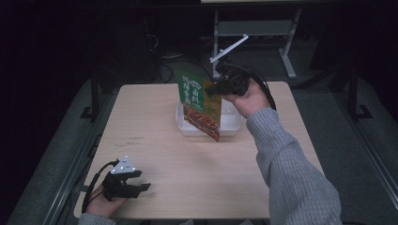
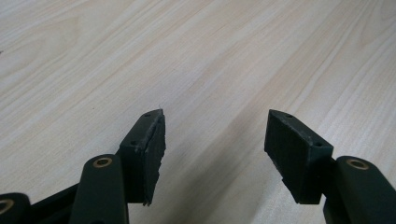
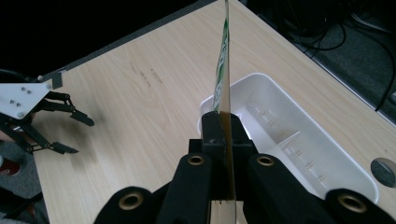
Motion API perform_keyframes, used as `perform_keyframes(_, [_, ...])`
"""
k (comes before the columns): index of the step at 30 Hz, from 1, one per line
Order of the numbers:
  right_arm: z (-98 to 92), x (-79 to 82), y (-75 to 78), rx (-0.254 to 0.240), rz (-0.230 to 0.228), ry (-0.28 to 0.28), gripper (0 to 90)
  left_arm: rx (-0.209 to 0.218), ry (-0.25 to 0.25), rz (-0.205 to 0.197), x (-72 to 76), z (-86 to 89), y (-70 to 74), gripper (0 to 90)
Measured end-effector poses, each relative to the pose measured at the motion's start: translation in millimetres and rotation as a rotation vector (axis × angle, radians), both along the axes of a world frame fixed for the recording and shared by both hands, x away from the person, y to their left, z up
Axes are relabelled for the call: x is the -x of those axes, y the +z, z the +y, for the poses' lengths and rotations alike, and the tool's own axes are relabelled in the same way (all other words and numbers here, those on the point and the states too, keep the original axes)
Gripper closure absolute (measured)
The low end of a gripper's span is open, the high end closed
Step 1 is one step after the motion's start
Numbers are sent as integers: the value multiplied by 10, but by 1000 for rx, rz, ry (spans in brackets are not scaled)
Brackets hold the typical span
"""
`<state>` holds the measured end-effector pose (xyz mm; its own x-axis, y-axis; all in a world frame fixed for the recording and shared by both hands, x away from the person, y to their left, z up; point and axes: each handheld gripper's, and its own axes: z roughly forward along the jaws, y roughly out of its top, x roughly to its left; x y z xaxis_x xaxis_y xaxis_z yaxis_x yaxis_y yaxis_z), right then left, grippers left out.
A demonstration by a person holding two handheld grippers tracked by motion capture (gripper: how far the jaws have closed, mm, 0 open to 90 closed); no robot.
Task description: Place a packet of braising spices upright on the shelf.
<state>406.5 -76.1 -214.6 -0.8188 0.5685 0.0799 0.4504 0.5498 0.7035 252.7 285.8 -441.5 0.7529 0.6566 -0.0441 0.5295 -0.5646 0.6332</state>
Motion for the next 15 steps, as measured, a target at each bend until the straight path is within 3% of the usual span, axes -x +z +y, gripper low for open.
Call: perform_keyframes(15, [84, -175, 18, -1, -18, -52, 898, 7, 6, -4, 6, 5, 5, 373])
